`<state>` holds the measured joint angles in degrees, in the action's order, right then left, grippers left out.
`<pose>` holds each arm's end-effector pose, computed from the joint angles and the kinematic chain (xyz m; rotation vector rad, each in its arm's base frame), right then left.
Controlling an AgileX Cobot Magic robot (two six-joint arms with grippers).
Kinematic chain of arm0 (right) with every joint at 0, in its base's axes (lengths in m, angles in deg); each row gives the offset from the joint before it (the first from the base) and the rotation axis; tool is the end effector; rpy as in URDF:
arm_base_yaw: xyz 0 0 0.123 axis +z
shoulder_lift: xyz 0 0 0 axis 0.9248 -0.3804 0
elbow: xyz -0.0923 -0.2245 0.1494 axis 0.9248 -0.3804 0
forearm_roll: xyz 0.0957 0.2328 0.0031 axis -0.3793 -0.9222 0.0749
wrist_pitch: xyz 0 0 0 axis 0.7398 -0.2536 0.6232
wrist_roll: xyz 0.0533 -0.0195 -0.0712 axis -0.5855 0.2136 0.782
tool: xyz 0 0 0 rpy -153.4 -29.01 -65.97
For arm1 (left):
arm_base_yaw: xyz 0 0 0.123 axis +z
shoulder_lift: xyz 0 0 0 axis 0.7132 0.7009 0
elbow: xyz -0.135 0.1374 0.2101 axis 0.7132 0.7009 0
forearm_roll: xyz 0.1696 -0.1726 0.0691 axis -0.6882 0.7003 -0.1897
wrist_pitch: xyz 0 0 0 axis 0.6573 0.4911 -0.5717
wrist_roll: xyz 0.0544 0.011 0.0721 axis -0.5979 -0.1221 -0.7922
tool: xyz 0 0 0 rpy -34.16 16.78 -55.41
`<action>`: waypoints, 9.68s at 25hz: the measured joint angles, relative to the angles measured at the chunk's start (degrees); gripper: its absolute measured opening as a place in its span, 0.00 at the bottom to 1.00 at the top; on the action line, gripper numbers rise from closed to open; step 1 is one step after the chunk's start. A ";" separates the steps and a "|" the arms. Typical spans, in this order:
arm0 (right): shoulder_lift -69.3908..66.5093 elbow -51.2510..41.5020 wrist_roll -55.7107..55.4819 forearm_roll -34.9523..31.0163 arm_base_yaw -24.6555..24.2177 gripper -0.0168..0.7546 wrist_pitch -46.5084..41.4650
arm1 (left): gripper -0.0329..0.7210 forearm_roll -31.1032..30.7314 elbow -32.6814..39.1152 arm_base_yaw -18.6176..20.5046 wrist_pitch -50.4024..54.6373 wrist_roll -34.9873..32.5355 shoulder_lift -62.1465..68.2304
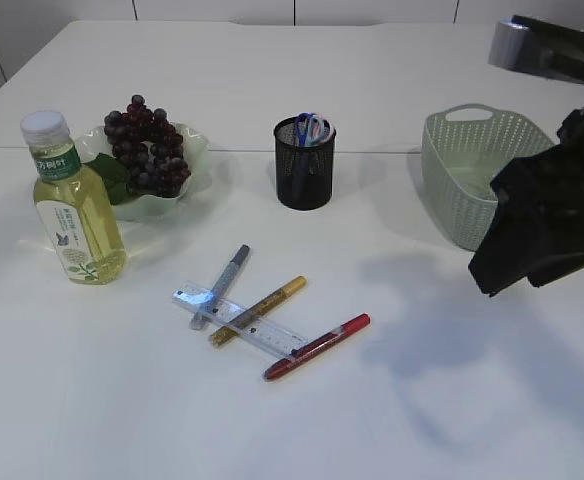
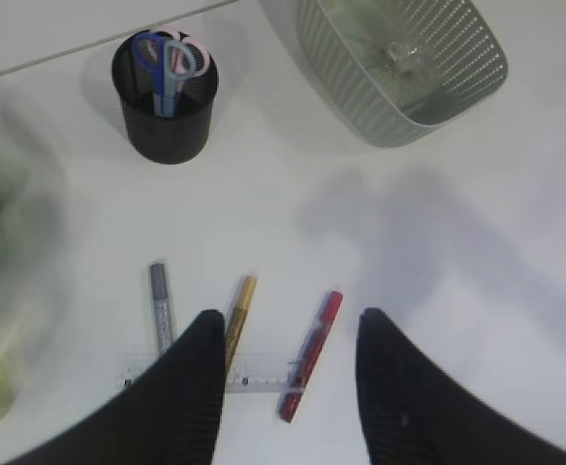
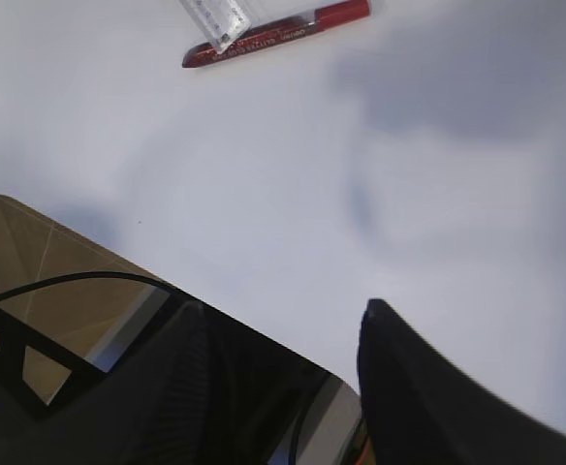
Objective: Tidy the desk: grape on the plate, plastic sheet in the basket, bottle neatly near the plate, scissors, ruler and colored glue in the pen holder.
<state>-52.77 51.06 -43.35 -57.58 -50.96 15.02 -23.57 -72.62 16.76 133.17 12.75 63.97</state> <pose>0.2276 0.0972 0.3184 -0.4829 2.8488 0.5002 0.3318 -0.2026 0.4230 0.5221 2.4677 -0.5208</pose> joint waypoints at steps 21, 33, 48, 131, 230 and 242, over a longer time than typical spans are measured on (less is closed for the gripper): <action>-8.28 4.83 10.17 -5.93 7.21 0.56 0.07 | 0.48 -3.40 34.95 0.00 0.98 5.86 -44.51; -29.78 29.52 7.84 5.08 19.03 0.58 0.07 | 0.48 -3.40 38.42 -0.03 1.03 6.38 -47.62; -48.29 44.14 7.77 10.01 20.55 0.62 -0.04 | 0.48 -1.88 38.93 -0.03 1.03 6.48 -47.62; -65.30 55.35 10.63 14.00 22.55 0.65 4.21 | 0.48 0.28 39.00 -0.03 1.03 6.48 -48.21; -22.41 4.65 4.40 18.90 10.26 0.41 81.07 | 0.45 0.63 39.00 -0.03 1.03 6.48 -46.24; -41.70 24.68 4.62 16.50 6.77 0.41 86.76 | 0.45 1.32 39.00 -0.03 1.03 6.48 -42.25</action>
<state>-94.47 75.74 -38.73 -41.08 -44.19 101.78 -22.25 -33.62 16.73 134.19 19.23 21.72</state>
